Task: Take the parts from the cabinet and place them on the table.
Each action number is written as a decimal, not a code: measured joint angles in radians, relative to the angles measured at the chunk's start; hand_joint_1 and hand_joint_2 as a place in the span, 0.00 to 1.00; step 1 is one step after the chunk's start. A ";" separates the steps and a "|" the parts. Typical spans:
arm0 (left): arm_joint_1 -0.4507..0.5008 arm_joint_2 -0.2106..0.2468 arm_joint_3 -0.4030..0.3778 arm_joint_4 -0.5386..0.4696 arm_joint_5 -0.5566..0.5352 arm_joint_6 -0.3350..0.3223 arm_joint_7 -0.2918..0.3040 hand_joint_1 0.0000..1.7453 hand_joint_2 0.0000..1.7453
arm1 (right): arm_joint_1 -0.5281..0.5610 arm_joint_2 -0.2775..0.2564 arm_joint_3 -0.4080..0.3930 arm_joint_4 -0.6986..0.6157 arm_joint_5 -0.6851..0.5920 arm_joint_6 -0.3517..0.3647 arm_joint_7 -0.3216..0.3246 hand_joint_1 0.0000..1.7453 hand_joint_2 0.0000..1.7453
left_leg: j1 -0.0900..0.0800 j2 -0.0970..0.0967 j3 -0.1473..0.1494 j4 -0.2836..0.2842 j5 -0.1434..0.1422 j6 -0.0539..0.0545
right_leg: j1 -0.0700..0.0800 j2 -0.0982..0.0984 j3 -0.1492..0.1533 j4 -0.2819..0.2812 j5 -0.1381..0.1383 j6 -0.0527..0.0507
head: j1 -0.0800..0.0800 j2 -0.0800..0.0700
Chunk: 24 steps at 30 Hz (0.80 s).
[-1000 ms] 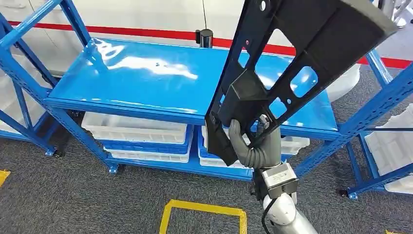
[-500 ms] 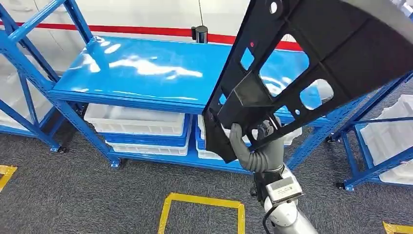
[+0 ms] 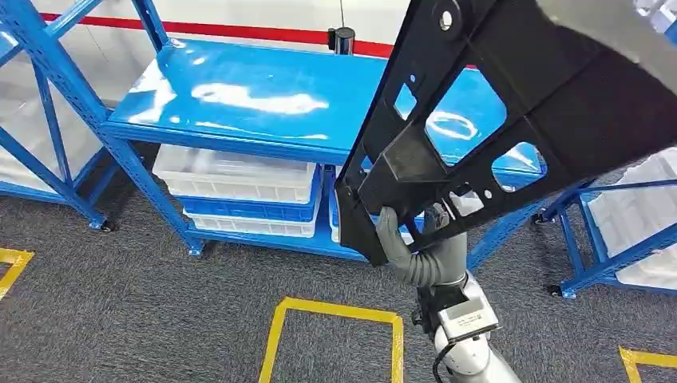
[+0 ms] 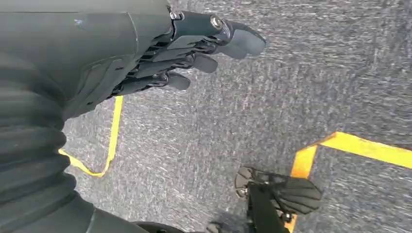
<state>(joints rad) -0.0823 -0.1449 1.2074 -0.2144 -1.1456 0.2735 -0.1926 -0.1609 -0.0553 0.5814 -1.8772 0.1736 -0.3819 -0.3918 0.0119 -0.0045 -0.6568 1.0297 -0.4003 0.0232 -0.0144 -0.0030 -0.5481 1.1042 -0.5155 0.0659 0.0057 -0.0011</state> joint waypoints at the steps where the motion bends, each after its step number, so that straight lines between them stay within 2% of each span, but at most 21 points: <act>1: 0.000 -0.001 0.000 0.000 -0.002 0.000 0.000 0.00 1.00 | 0.000 0.000 0.000 -0.005 0.000 0.000 -0.005 1.00 1.00 | -0.001 -0.001 -0.003 0.001 0.008 -0.005 | 0.003 0.000 0.065 -0.093 -0.013 -0.013 | 0.000 0.000; 2: 0.000 -0.001 0.000 0.000 -0.003 -0.001 0.000 0.00 1.00 | 0.002 0.000 0.000 -0.008 0.001 0.002 -0.010 1.00 1.00 | -0.004 -0.001 -0.008 0.001 0.015 -0.011 | 0.010 0.000 0.087 -0.125 -0.018 -0.016 | -0.002 0.000; 4: 0.001 0.000 0.000 0.000 -0.004 -0.003 0.000 0.00 1.00 | 0.012 -0.002 -0.001 -0.016 0.002 0.005 -0.024 1.00 1.00 | 0.000 0.001 -0.005 -0.006 0.032 -0.025 | 0.015 0.003 0.063 -0.118 -0.008 -0.021 | 0.004 0.000; 5: 0.001 0.000 0.000 0.000 -0.004 -0.004 0.000 0.00 1.00 | 0.017 -0.003 -0.001 -0.020 0.002 0.006 -0.027 1.00 1.00 | 0.001 0.001 -0.004 -0.012 0.039 -0.033 | 0.016 0.003 0.060 -0.119 -0.004 -0.030 | 0.004 0.000; 6: 0.005 0.001 0.000 0.000 -0.004 -0.004 0.000 0.00 1.00 | 0.023 -0.004 -0.001 -0.023 0.003 0.007 -0.029 1.00 1.00 | 0.002 0.000 -0.009 -0.010 0.039 -0.040 | -0.002 0.002 0.057 -0.131 0.012 -0.044 | 0.004 0.000; 7: 0.005 0.002 0.000 0.000 -0.004 -0.004 0.000 0.00 1.00 | 0.027 -0.004 0.000 -0.026 0.002 0.008 -0.031 1.00 1.00 | 0.003 0.001 -0.018 0.007 0.003 -0.041 | -0.003 0.000 0.055 -0.131 0.021 -0.052 | 0.002 0.000; 8: 0.006 0.002 0.000 0.000 -0.004 -0.004 0.000 0.00 1.00 | 0.031 -0.004 0.000 -0.028 0.002 0.008 -0.033 1.00 1.00 | 0.004 0.001 -0.030 0.051 -0.053 -0.042 | -0.003 -0.001 0.049 -0.131 0.029 -0.064 | -0.001 0.000; 9: 0.006 0.002 0.000 0.000 -0.004 -0.004 0.000 0.00 1.00 | 0.038 -0.004 0.000 -0.030 0.002 0.008 -0.033 1.00 1.00 | 0.005 0.001 -0.052 0.129 -0.115 -0.046 | -0.002 -0.001 0.040 -0.130 0.039 -0.067 | -0.003 0.000; 10: 0.007 0.002 0.000 0.000 -0.004 -0.004 0.000 0.00 1.00 | 0.043 -0.004 -0.001 -0.030 0.002 0.008 -0.034 1.00 1.00 | 0.005 0.001 -0.075 0.215 -0.160 -0.051 | 0.001 -0.001 0.029 -0.129 0.047 -0.068 | -0.002 0.000; 11: 0.007 0.002 0.000 0.000 -0.004 -0.004 0.000 0.00 1.00 | 0.047 -0.005 -0.001 -0.030 0.002 0.008 -0.034 1.00 1.00 | 0.006 0.001 -0.090 0.286 -0.181 -0.054 | 0.001 -0.002 0.017 -0.126 0.054 -0.065 | -0.003 0.000; 12: 0.007 0.002 0.000 0.000 -0.004 -0.004 0.000 0.00 1.00 | 0.051 -0.005 0.000 -0.030 0.002 0.008 -0.034 1.00 1.00 | 0.008 0.001 -0.081 0.307 -0.174 -0.056 | 0.001 -0.002 0.006 -0.122 0.059 -0.063 | -0.002 0.000; 13: 0.007 0.002 0.000 0.000 -0.004 -0.004 0.000 0.00 1.00 | 0.054 -0.006 0.000 -0.030 0.002 0.008 -0.034 1.00 1.00 | 0.010 0.001 -0.047 0.274 -0.150 -0.058 | 0.000 -0.002 -0.004 -0.117 0.063 -0.059 | -0.003 0.000; 15: 0.006 0.004 0.000 0.000 -0.004 -0.004 0.000 0.00 1.00 | 0.057 -0.006 0.000 -0.030 0.002 0.008 -0.034 1.00 1.00 | 0.017 0.002 0.074 0.108 -0.099 -0.061 | -0.003 -0.001 -0.017 -0.103 0.068 -0.056 | -0.003 0.000; 16: 0.005 0.004 0.000 0.000 -0.004 -0.004 0.000 0.00 1.00 | 0.057 -0.006 -0.001 -0.032 0.002 0.008 -0.034 1.00 1.00 | 0.020 0.001 0.127 0.017 -0.113 -0.064 | -0.002 -0.002 -0.024 -0.092 0.069 -0.054 | -0.003 0.000; 17: 0.005 0.003 0.000 0.000 -0.004 -0.004 0.000 0.00 1.00 | 0.057 -0.007 -0.001 -0.035 0.002 0.008 -0.035 1.00 1.00 | 0.010 -0.005 0.135 0.013 -0.112 -0.053 | 0.005 -0.002 -0.036 -0.088 0.073 -0.047 | -0.005 0.000; 18: 0.005 0.003 0.000 0.000 -0.004 -0.004 0.000 0.00 1.00 | 0.058 -0.007 -0.001 -0.035 0.003 0.008 -0.035 1.00 1.00 | 0.009 -0.005 0.125 0.014 -0.106 -0.044 | 0.005 -0.002 -0.036 -0.088 0.077 -0.040 | 0.000 0.000; 19: 0.005 0.004 0.000 0.000 -0.004 -0.004 0.000 0.00 1.00 | 0.059 -0.007 -0.001 -0.037 0.003 0.008 -0.036 1.00 1.00 | 0.007 -0.005 0.119 0.012 -0.106 -0.042 | 0.005 -0.001 -0.040 -0.087 0.082 -0.033 | -0.003 0.000; 21: 0.005 0.004 0.000 0.000 -0.004 -0.004 0.000 0.00 1.00 | 0.068 -0.010 -0.006 -0.040 0.003 0.005 -0.037 1.00 1.00 | 0.004 -0.003 0.103 0.001 -0.089 -0.017 | 0.007 0.000 -0.049 -0.090 0.096 -0.013 | -0.001 0.000; 22: 0.003 0.002 0.000 0.000 -0.004 -0.004 0.000 0.00 1.00 | 0.075 -0.013 -0.010 -0.042 0.003 0.001 -0.038 1.00 1.00 | 0.006 0.000 0.096 -0.001 -0.078 -0.004 | 0.002 0.002 -0.068 -0.074 0.073 -0.016 | -0.001 0.000; 23: 0.003 0.003 0.000 0.000 -0.004 -0.004 0.000 0.00 1.00 | 0.081 -0.015 -0.015 -0.046 0.003 -0.002 -0.039 1.00 1.00 | 0.007 0.001 0.083 -0.001 -0.068 0.010 | 0.001 0.003 -0.088 -0.031 0.030 -0.025 | 0.006 0.000; 24: 0.003 0.004 0.000 0.000 -0.004 -0.004 0.000 0.00 1.00 | 0.088 -0.018 -0.019 -0.048 0.005 -0.005 -0.042 1.00 1.00 | 0.006 0.001 0.070 -0.001 -0.059 0.011 | 0.001 0.002 -0.113 0.039 -0.016 -0.032 | 0.006 0.000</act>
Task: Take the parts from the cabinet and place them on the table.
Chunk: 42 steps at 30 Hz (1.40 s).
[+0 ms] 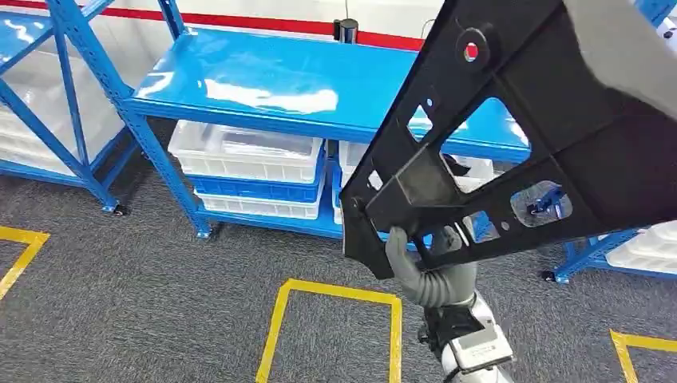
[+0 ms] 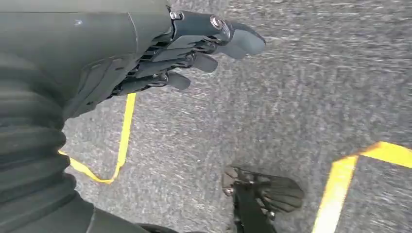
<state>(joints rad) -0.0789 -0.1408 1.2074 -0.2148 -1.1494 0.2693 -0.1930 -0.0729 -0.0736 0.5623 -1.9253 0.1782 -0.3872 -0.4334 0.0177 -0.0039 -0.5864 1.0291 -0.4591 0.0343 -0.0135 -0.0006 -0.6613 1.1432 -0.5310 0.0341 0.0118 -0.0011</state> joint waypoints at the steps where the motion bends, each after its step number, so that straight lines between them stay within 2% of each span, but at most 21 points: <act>1: 0.000 0.000 0.000 0.000 0.000 -0.001 -0.002 0.00 1.00 | 0.009 -0.004 -0.006 -0.002 0.005 -0.003 -0.002 1.00 1.00 | -0.001 0.000 -0.014 0.000 0.010 0.001 | 0.000 0.000 -0.028 0.083 -0.042 -0.003 | 0.000 0.000; 2: 0.001 0.000 0.000 0.000 0.003 -0.006 -0.010 0.00 1.00 | 0.018 -0.008 -0.011 -0.002 0.007 -0.006 -0.004 1.00 1.00 | -0.002 0.000 -0.028 0.001 0.019 0.001 | 0.000 0.000 -0.047 0.151 -0.068 -0.001 | 0.000 0.000; 4: 0.002 0.000 0.000 0.000 0.002 -0.014 -0.026 0.00 1.00 | 0.037 -0.016 -0.022 -0.005 0.014 -0.010 -0.009 1.00 1.00 | -0.003 0.001 -0.052 0.001 0.038 -0.001 | -0.001 0.000 -0.024 0.162 -0.055 0.019 | 0.000 0.000; 6: 0.002 0.000 0.000 0.000 0.000 -0.015 -0.030 0.00 1.00 | 0.046 -0.021 -0.029 -0.010 0.016 -0.010 -0.011 1.00 1.00 | -0.002 0.001 -0.072 0.002 0.056 -0.007 | -0.001 0.000 0.077 0.019 0.001 0.037 | 0.000 0.000; 8: 0.002 -0.001 0.000 0.000 0.000 -0.015 -0.034 0.00 1.00 | 0.045 -0.024 -0.032 -0.019 0.017 -0.011 -0.012 1.00 1.00 | -0.008 -0.001 -0.082 0.003 0.071 -0.018 | 0.004 0.000 0.207 -0.163 -0.011 0.024 | 0.001 0.000; 12: 0.004 0.001 0.000 0.000 0.003 -0.040 -0.037 0.00 1.00 | 0.059 -0.029 -0.037 -0.028 0.030 -0.013 -0.015 1.00 1.00 | -0.005 0.000 -0.076 -0.015 0.102 -0.050 | 0.011 0.002 0.183 -0.165 0.011 -0.006 | 0.000 0.000; 13: 0.008 0.002 0.000 0.000 0.005 -0.047 -0.037 0.00 1.00 | 0.060 -0.030 -0.037 -0.029 0.033 -0.013 -0.016 1.00 1.00 | 0.000 -0.001 -0.085 -0.006 0.092 -0.052 | -0.008 0.001 0.177 -0.171 0.025 -0.018 | -0.001 0.000; 16: 0.009 0.005 0.000 0.000 0.007 -0.058 -0.037 0.00 1.00 | 0.073 -0.032 -0.040 -0.032 0.037 -0.015 -0.016 1.00 1.00 | 0.001 0.000 -0.132 0.168 -0.088 -0.061 | -0.001 -0.002 0.157 -0.169 0.052 -0.038 | -0.007 0.000; 18: 0.008 0.005 0.000 0.000 0.007 -0.066 -0.036 0.00 1.00 | 0.081 -0.034 -0.045 -0.032 0.042 -0.015 -0.016 1.00 1.00 | 0.002 0.000 -0.151 0.289 -0.129 -0.068 | 0.002 -0.003 0.137 -0.165 0.066 -0.036 | -0.008 0.000; 20: 0.009 0.007 0.000 0.000 0.007 -0.069 -0.036 0.00 1.00 | 0.091 -0.035 -0.049 -0.032 0.045 -0.018 -0.017 1.00 1.00 | 0.004 0.001 -0.094 0.250 -0.087 -0.070 | 0.002 -0.003 0.118 -0.154 0.073 -0.033 | -0.008 0.000; 22: 0.008 0.010 0.000 0.000 0.007 -0.071 -0.036 0.00 1.00 | 0.096 -0.036 -0.055 -0.035 0.047 -0.020 -0.017 1.00 1.00 | 0.009 0.001 0.038 0.063 -0.038 -0.070 | 0.000 -0.003 0.105 -0.137 0.075 -0.030 | -0.009 0.000; 23: 0.007 0.011 0.000 0.000 0.007 -0.072 -0.035 0.00 1.00 | 0.096 -0.037 -0.057 -0.036 0.047 -0.022 -0.018 1.00 1.00 | 0.007 -0.001 0.071 0.012 -0.066 -0.067 | 0.003 -0.003 0.095 -0.130 0.076 -0.027 | -0.009 0.000; 26: 0.007 0.012 0.000 0.000 0.007 -0.075 -0.035 0.00 1.00 | 0.099 -0.039 -0.061 -0.041 0.049 -0.025 -0.019 1.00 1.00 | -0.006 -0.004 0.049 0.014 -0.048 -0.045 | 0.005 -0.003 0.083 -0.127 0.091 -0.005 | -0.010 0.000; 28: 0.006 0.012 0.000 0.000 0.007 -0.076 -0.035 0.00 1.00 | 0.106 -0.040 -0.065 -0.045 0.053 -0.026 -0.019 1.00 1.00 | 0.002 0.000 0.039 -0.001 -0.027 -0.016 | 0.003 -0.002 0.073 -0.123 0.090 0.010 | -0.010 0.000; 30: 0.005 0.013 0.000 0.000 0.008 -0.078 -0.035 0.00 1.00 | 0.108 -0.042 -0.072 -0.048 0.061 -0.026 -0.019 1.00 1.00 | -0.001 0.002 0.018 -0.001 -0.010 0.003 | 0.002 -0.001 0.032 -0.048 0.018 -0.001 | -0.005 0.000; 32: 0.005 0.014 0.000 0.000 0.008 -0.080 -0.035 0.00 1.00 | 0.111 -0.043 -0.077 -0.048 0.066 -0.027 -0.019 1.00 1.00 | -0.001 0.002 -0.009 0.000 0.008 0.003 | 0.000 -0.001 -0.023 0.110 -0.061 -0.006 | -0.006 0.000; 33: 0.006 0.014 0.000 0.000 0.008 -0.081 -0.036 0.00 1.00 | 0.114 -0.044 -0.079 -0.048 0.069 -0.027 -0.019 1.00 1.00 | -0.001 0.002 -0.022 0.000 0.014 0.003 | -0.001 -0.001 -0.040 0.171 -0.075 0.001 | -0.004 0.000; 35: 0.006 0.013 0.000 0.000 0.008 -0.089 -0.042 0.00 1.00 | 0.120 -0.046 -0.081 -0.048 0.082 -0.028 -0.020 1.00 1.00 | 0.000 0.002 -0.043 0.000 0.031 -0.003 | -0.004 -0.001 -0.007 0.154 -0.034 0.027 | -0.005 0.000; 37: 0.006 0.011 0.000 0.000 0.008 -0.101 -0.052 0.00 1.00 | 0.125 -0.048 -0.082 -0.050 0.102 -0.032 -0.020 1.00 1.00 | 0.003 0.002 -0.059 0.000 0.047 -0.012 | -0.007 -0.001 0.104 -0.013 0.023 0.044 | -0.005 0.000; 39: 0.006 0.011 0.000 0.000 0.008 -0.104 -0.056 0.00 1.00 | 0.125 -0.048 -0.082 -0.051 0.117 -0.035 -0.020 1.00 1.00 | -0.003 0.000 -0.067 0.003 0.057 -0.025 | 0.000 0.000 0.209 -0.170 0.000 0.026 | -0.003 0.000; 42: 0.007 0.012 0.000 0.000 0.008 -0.110 -0.062 0.00 1.00 | 0.136 -0.050 -0.084 -0.054 0.130 -0.040 -0.021 1.00 1.00 | -0.001 0.001 -0.059 -0.008 0.076 -0.046 | 0.007 0.004 0.184 -0.157 0.005 0.008 | -0.009 0.000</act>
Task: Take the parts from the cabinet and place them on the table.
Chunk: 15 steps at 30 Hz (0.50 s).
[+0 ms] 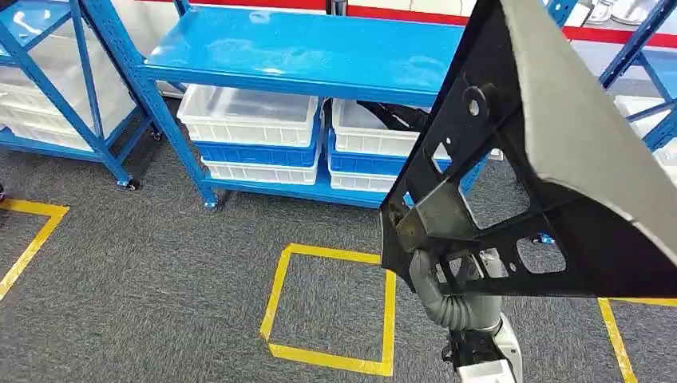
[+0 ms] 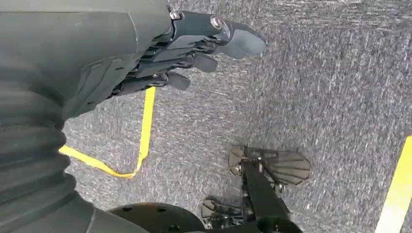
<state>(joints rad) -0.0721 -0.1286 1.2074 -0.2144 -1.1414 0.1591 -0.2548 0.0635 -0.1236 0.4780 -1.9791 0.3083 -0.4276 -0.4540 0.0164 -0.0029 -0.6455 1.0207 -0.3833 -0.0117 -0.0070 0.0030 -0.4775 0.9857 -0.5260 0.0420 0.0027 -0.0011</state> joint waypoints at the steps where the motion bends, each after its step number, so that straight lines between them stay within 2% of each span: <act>1: 0.000 0.000 0.000 0.000 0.000 0.000 0.000 0.00 1.00 | 0.001 0.000 0.000 0.000 0.001 0.000 0.000 1.00 1.00 | 0.000 0.000 0.000 -0.002 0.004 -0.006 | -0.004 0.000 -0.001 -0.005 0.007 -0.009 | 0.000 0.000; 2: 0.002 0.001 0.000 0.000 0.000 0.000 -0.001 0.00 1.00 | 0.000 0.001 0.000 0.000 0.002 0.000 0.000 1.00 1.00 | 0.005 -0.001 -0.007 0.011 -0.013 -0.008 | -0.017 -0.003 -0.002 -0.007 0.015 -0.021 | -0.002 0.000; 3: 0.003 0.001 0.000 0.000 0.000 0.000 -0.002 0.00 1.00 | 0.002 0.001 0.000 0.000 0.002 -0.001 0.000 1.00 1.00 | 0.005 0.000 -0.022 0.062 -0.072 -0.009 | -0.015 -0.004 -0.006 -0.007 0.021 -0.033 | -0.005 0.000; 4: 0.003 0.001 0.000 0.000 0.000 0.000 -0.002 0.00 1.00 | 0.003 0.001 0.000 0.000 0.003 -0.003 0.000 1.00 1.00 | 0.005 -0.001 -0.048 0.137 -0.126 -0.013 | -0.013 -0.006 -0.011 -0.006 0.025 -0.038 | -0.006 0.000; 5: 0.003 0.001 0.000 0.000 0.000 0.000 -0.002 0.00 1.00 | 0.004 0.001 0.000 0.000 0.006 -0.003 0.000 1.00 1.00 | 0.005 -0.001 -0.073 0.212 -0.165 -0.015 | -0.010 -0.007 -0.010 -0.006 0.027 -0.041 | -0.006 0.000; 6: 0.003 0.001 0.000 0.000 -0.001 0.000 -0.002 0.00 1.00 | 0.005 0.001 0.000 0.000 0.010 -0.004 0.000 1.00 1.00 | 0.005 -0.001 -0.098 0.289 -0.192 -0.019 | -0.007 -0.009 -0.013 -0.004 0.031 -0.042 | -0.005 0.000; 7: 0.003 0.001 0.000 0.000 -0.001 0.000 -0.002 0.00 1.00 | 0.007 0.001 0.000 0.000 0.012 -0.005 0.001 1.00 1.00 | 0.005 -0.001 -0.100 0.313 -0.190 -0.020 | -0.006 -0.009 -0.015 -0.002 0.033 -0.040 | -0.006 0.000; 8: 0.004 0.001 0.000 0.000 -0.001 0.001 -0.002 0.00 1.00 | 0.010 0.001 0.000 0.000 0.015 -0.006 0.002 1.00 1.00 | 0.005 -0.001 -0.081 0.294 -0.167 -0.019 | -0.006 -0.009 -0.016 0.000 0.033 -0.039 | -0.006 0.000; 9: 0.004 0.001 0.000 0.000 -0.002 0.002 -0.001 0.00 1.00 | 0.011 0.001 0.000 0.000 0.018 -0.006 0.002 1.00 1.00 | 0.005 0.000 -0.037 0.228 -0.126 -0.017 | -0.005 -0.011 -0.015 0.003 0.033 -0.038 | -0.006 0.000; 10: 0.004 0.002 0.000 0.000 -0.002 0.003 -0.001 0.00 1.00 | 0.011 0.001 0.000 0.000 0.021 -0.007 0.002 1.00 1.00 | 0.005 0.003 0.015 0.137 -0.084 -0.013 | -0.006 -0.012 -0.012 0.005 0.031 -0.038 | -0.006 0.000; 11: 0.004 0.002 0.000 0.000 -0.002 0.004 -0.001 0.00 1.00 | 0.011 0.001 0.000 0.000 0.021 -0.007 0.002 1.00 1.00 | 0.005 0.013 0.055 0.054 -0.064 -0.007 | -0.005 -0.014 -0.011 0.008 0.028 -0.034 | -0.006 0.000; 12: 0.004 0.002 0.000 0.000 -0.002 0.005 0.000 0.00 1.00 | 0.011 0.001 0.000 -0.001 0.022 -0.009 0.002 1.00 1.00 | -0.006 0.023 0.072 0.041 -0.075 -0.003 | 0.007 -0.017 -0.020 0.011 0.027 -0.030 | -0.007 0.000; 15: 0.000 0.002 0.000 0.000 -0.005 0.006 -0.001 0.00 1.00 | 0.012 0.001 0.000 -0.001 0.026 -0.013 0.003 1.00 1.00 | -0.012 0.012 0.059 0.022 -0.083 0.015 | 0.004 -0.026 -0.030 0.012 0.033 -0.022 | -0.008 0.000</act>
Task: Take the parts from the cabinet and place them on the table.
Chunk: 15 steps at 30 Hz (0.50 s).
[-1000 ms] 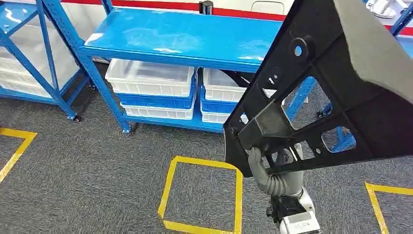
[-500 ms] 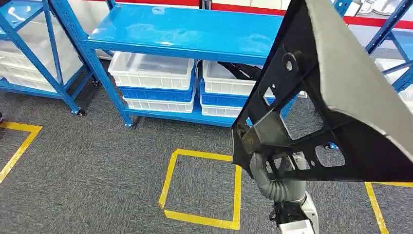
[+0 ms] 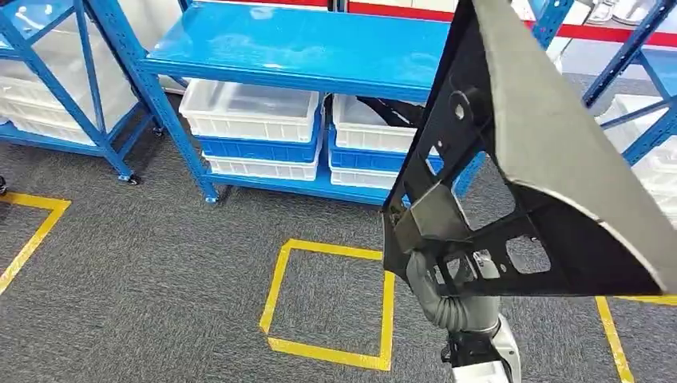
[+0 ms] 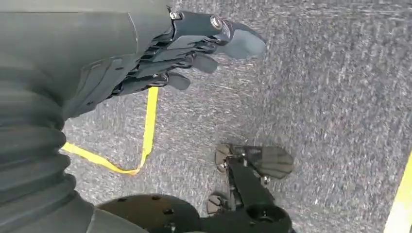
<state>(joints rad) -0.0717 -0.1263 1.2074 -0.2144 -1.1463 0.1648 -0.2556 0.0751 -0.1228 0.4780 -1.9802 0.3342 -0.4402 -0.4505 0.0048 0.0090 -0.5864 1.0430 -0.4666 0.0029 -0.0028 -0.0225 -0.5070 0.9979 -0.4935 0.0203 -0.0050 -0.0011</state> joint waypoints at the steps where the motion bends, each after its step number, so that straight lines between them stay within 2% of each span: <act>1: 0.000 0.000 0.000 0.000 0.000 0.000 0.000 0.00 1.00 | 0.000 0.000 0.000 -0.001 0.000 0.000 0.000 1.00 1.00 | 0.006 -0.005 -0.003 -0.007 0.004 0.008 | 0.003 -0.003 -0.002 0.001 -0.001 0.007 | 0.002 0.000; 2: 0.000 -0.002 0.000 0.000 -0.002 0.000 -0.001 0.00 1.00 | 0.000 -0.001 -0.001 -0.002 0.002 -0.001 0.000 1.00 1.00 | 0.013 -0.008 -0.002 -0.015 0.009 0.015 | -0.001 0.002 -0.015 0.012 -0.012 0.013 | 0.001 0.000; 4: 0.000 -0.001 0.000 0.000 -0.002 0.000 -0.002 0.00 1.00 | 0.000 -0.002 -0.001 -0.004 0.007 -0.003 0.001 1.00 1.00 | 0.013 -0.013 -0.009 -0.016 0.016 0.025 | -0.002 0.012 -0.059 0.105 -0.061 0.007 | 0.006 0.000; 5: 0.000 -0.001 0.000 0.000 -0.002 0.000 -0.002 0.00 1.00 | 0.001 -0.002 -0.001 -0.004 0.010 -0.003 0.005 1.00 1.00 | 0.012 -0.018 -0.015 -0.016 0.019 0.029 | -0.005 0.015 -0.113 0.214 -0.102 0.002 | 0.005 0.000; 6: 0.000 -0.001 0.000 0.000 -0.002 0.000 -0.003 0.00 1.00 | 0.002 -0.003 -0.001 -0.004 0.012 -0.004 0.006 1.00 1.00 | 0.012 -0.021 -0.020 -0.015 0.021 0.031 | -0.006 0.017 -0.151 0.288 -0.124 0.002 | 0.005 0.000; 7: 0.001 -0.001 0.000 0.000 -0.003 0.000 -0.004 0.00 1.00 | 0.004 -0.004 -0.001 -0.004 0.012 -0.004 0.007 1.00 1.00 | 0.012 -0.026 -0.022 -0.015 0.024 0.030 | -0.007 0.017 -0.170 0.324 -0.126 0.008 | 0.005 0.000; 8: 0.001 -0.001 0.000 0.000 -0.003 -0.001 -0.005 0.00 1.00 | 0.006 -0.005 -0.001 -0.004 0.012 -0.004 0.007 1.00 1.00 | 0.013 -0.032 -0.024 -0.015 0.026 0.029 | -0.010 0.017 -0.166 0.310 -0.112 0.018 | 0.005 0.000; 9: 0.001 -0.002 0.000 0.000 -0.003 -0.001 -0.005 0.00 1.00 | 0.007 -0.005 -0.001 -0.004 0.012 -0.004 0.007 1.00 1.00 | 0.013 -0.039 -0.024 -0.015 0.028 0.026 | -0.012 0.018 -0.137 0.247 -0.081 0.030 | 0.005 0.000; 10: 0.000 -0.002 0.000 0.000 -0.003 -0.001 -0.005 0.00 1.00 | 0.006 -0.006 -0.001 -0.004 0.013 -0.004 0.007 1.00 1.00 | 0.015 -0.047 -0.024 -0.015 0.030 0.022 | -0.015 0.021 -0.090 0.153 -0.043 0.041 | 0.005 0.000; 11: 0.000 -0.003 0.000 0.000 -0.003 -0.001 -0.005 0.00 1.00 | 0.006 -0.007 -0.001 -0.004 0.014 -0.005 0.007 1.00 1.00 | 0.016 -0.053 -0.024 -0.015 0.033 0.017 | -0.018 0.037 -0.040 0.055 -0.009 0.048 | 0.006 0.000; 12: -0.001 -0.003 0.000 0.000 -0.003 -0.003 -0.005 0.00 1.00 | 0.006 -0.008 -0.001 -0.004 0.018 -0.006 0.007 1.00 1.00 | 0.011 -0.058 -0.028 -0.014 0.036 0.011 | -0.018 0.063 -0.021 0.002 -0.005 0.044 | 0.007 0.000; 13: -0.001 -0.003 0.000 0.000 -0.003 -0.005 -0.006 0.00 1.00 | 0.008 -0.008 -0.001 -0.004 0.019 -0.006 0.008 1.00 1.00 | 0.007 -0.064 -0.030 -0.013 0.038 0.007 | -0.015 0.053 -0.024 0.002 0.002 0.034 | 0.005 0.000; 15: 0.001 -0.003 0.000 0.000 -0.003 -0.011 -0.006 0.00 1.00 | 0.009 -0.008 -0.001 -0.004 0.018 -0.007 0.008 1.00 1.00 | 0.011 -0.070 -0.032 -0.022 0.048 -0.009 | -0.008 0.047 -0.024 0.007 0.006 0.023 | 0.005 0.000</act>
<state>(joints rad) -0.0705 -0.1293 1.2074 -0.2144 -1.1494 0.1541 -0.2621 0.0840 -0.1308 0.4772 -1.9844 0.3525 -0.4475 -0.4421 0.0153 -0.0609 -0.6182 1.0208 -0.4184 -0.0057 -0.0110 0.0241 -0.5306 1.0045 -0.4874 0.0429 0.0004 -0.0011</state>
